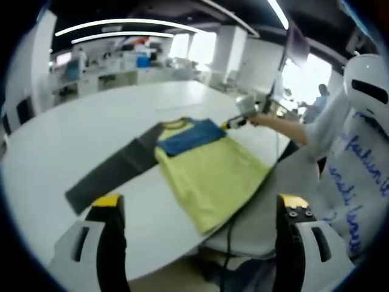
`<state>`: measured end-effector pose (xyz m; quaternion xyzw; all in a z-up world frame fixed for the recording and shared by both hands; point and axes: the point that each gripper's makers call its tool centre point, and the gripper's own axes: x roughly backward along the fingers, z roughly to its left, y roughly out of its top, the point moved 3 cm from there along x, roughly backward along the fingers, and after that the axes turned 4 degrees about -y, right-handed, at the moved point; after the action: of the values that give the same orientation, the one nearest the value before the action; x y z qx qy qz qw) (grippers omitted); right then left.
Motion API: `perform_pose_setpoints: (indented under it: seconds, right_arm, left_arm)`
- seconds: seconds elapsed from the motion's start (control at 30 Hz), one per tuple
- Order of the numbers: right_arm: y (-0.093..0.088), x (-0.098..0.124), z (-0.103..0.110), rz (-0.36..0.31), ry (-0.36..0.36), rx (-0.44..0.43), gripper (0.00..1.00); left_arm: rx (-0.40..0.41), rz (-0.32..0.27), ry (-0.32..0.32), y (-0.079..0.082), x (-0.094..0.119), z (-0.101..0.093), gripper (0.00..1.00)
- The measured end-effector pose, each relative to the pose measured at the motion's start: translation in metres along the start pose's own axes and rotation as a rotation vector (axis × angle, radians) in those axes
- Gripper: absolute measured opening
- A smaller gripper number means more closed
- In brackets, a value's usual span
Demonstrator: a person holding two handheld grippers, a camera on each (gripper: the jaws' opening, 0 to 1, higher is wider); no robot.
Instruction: Fold the garment on the visible template until the final outline fits inside the template.
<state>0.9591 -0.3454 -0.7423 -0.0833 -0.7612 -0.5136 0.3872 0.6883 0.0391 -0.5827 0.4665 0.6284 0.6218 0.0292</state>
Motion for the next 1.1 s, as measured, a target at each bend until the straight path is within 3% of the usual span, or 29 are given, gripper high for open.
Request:
perform_pose_setpoints:
  seconds: [0.2, 0.33, 0.47, 0.8, 0.97, 1.1]
  right_arm:
    - [-0.016, -0.008, 0.001, 0.025, -0.010, 0.001, 0.06]
    - [-0.012, -0.005, -0.002, 0.002, -0.006, -0.025, 0.05]
    - [-0.015, -0.003, -0.003, 0.012, -0.010, -0.017, 0.02]
    - [-0.016, 0.001, -0.007, 0.026, -0.016, -0.021, 0.01]
    - [-0.015, 0.001, -0.019, 0.051, -0.066, 0.031, 0.01]
    - [-0.005, 0.005, -0.021, -0.003, -0.053, -0.016, 0.01]
  left_arm:
    - [-0.001, 0.009, -0.001, 0.000, -0.001, 0.001, 0.99]
    - [-0.002, 0.012, -0.002, 0.001, -0.001, 0.001, 0.99]
    - [-0.003, 0.017, -0.005, 0.009, 0.002, 0.015, 0.99]
    - [-0.004, 0.011, 0.001, 0.004, 0.002, 0.006, 0.99]
    - [-0.008, 0.016, -0.003, 0.005, 0.002, 0.008, 0.99]
    - [-0.013, 0.014, -0.004, 0.005, 0.001, 0.004, 0.99]
